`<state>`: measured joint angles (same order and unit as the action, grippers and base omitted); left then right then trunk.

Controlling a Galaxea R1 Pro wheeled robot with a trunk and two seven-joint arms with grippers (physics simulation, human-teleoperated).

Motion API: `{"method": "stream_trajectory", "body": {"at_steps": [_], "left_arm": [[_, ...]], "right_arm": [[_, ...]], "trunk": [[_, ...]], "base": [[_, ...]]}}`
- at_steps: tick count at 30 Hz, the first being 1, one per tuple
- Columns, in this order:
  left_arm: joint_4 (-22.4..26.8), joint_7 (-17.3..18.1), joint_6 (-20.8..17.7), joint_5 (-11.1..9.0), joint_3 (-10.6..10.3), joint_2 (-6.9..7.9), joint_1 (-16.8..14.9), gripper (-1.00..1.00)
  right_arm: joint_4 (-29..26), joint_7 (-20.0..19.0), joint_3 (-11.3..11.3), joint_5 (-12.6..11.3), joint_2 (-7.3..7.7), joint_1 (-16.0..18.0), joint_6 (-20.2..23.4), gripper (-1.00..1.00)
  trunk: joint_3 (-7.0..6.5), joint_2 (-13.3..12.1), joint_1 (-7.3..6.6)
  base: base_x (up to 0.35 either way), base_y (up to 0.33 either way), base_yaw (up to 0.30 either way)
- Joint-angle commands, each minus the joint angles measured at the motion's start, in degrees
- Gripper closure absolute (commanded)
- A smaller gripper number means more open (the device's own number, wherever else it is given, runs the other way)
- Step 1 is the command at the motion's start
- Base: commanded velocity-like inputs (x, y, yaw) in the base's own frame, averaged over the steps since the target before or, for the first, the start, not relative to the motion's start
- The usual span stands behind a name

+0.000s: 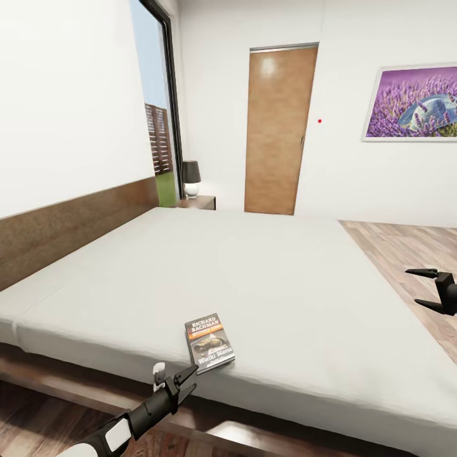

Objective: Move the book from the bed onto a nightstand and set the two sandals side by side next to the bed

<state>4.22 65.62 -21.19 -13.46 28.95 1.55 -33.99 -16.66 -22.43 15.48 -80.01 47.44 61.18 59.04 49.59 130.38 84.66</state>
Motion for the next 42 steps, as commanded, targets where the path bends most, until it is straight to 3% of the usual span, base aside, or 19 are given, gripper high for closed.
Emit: {"method": "stream_trajectory", "body": {"at_steps": [1,42], "left_arm": [[-0.01,0.13,-0.60,-0.60,-0.39,0.02,-0.02,-1.00],[-0.01,-0.22,-0.52,-0.51,-0.47,-0.20,-0.02,-1.00]], "right_arm": [[0.06,-0.59,0.32,0.34,0.06,0.08,0.02,-1.00],[0.05,-0.59,0.33,0.33,0.03,0.08,0.02,-1.00]], "trunk": [[0.06,0.03,-0.01],[0.06,0.03,-0.01]], "base": [[0.002,0.000,0.000],[0.013,0.000,0.000]]}}
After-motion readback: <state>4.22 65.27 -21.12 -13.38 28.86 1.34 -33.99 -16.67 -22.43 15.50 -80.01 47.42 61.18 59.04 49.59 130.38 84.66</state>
